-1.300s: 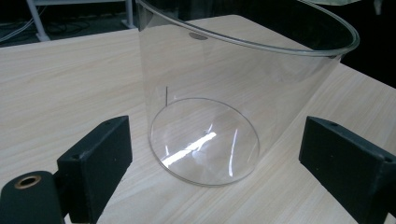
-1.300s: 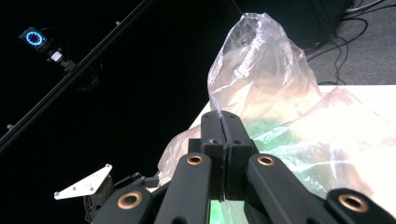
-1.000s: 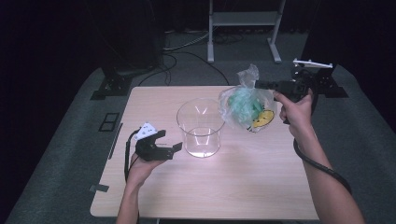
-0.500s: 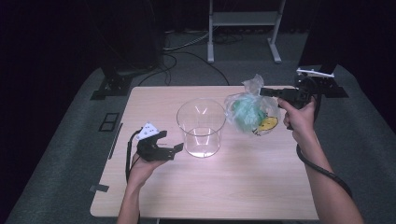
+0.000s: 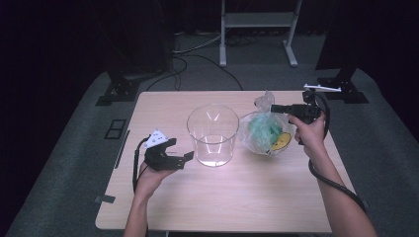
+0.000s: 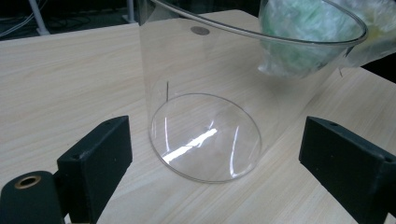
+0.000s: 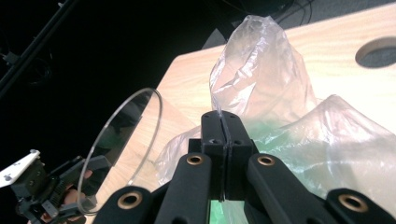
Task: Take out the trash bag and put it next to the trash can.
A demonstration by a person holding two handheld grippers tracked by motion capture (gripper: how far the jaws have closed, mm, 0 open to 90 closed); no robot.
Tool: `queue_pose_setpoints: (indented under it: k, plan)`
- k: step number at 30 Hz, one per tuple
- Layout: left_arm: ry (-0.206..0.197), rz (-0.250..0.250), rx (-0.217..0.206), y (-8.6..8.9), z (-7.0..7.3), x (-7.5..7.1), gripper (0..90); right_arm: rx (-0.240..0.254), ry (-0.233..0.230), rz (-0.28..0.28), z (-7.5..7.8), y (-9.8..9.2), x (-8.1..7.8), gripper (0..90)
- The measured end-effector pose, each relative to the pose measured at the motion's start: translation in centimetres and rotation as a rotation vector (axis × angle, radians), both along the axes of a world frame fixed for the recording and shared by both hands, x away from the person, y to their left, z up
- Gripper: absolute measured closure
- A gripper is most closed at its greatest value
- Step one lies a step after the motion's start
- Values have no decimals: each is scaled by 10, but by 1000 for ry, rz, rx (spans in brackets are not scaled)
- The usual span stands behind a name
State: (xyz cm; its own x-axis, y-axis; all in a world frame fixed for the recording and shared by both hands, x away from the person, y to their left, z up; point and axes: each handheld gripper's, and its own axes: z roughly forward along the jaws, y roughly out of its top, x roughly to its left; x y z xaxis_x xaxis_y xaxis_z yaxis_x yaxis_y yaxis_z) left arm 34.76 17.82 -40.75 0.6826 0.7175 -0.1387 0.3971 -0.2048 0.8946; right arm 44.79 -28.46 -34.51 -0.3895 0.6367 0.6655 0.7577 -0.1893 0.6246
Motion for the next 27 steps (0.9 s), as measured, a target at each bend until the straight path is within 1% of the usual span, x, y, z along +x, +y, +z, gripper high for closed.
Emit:
queue_pose_setpoints:
  k: [4, 9, 13, 15, 18, 22, 23, 24, 25, 27]
  plan:
    - [3, -1, -2, 0, -1, 0, 85, -20, 20, 0, -11, 3, 2, 900]
    - [5, -1, 3, -1, -2, 1, 85, -29, 41, -6, -26, 4, 4, 900]
    - [7, -1, 0, -2, -2, 1, 85, -27, 57, -11, -37, 5, 6, 900]
    - [7, -2, 5, -2, -3, 1, 85, -17, 63, -11, -42, 6, 6, 900]
    - [11, -2, 8, -2, -4, 2, 85, -11, 73, -1, -49, 11, 7, 900]
    - [11, -3, 6, -2, -4, 2, 85, -35, 80, 7, -56, 19, 9, 898]
    - [10, -5, 2, -1, -3, 2, 85, -44, 79, 6, -57, 21, 10, 894]
    - [10, -5, 2, -1, -3, 2, 85, -43, 77, 4, -57, 21, 10, 875]
    - [10, -5, -2, -2, -3, 1, 85, -43, 77, 4, -57, 21, 10, 875]
    - [9, -5, -6, -2, -3, 1, 85, -39, 66, 2, -55, 21, 9, 809]
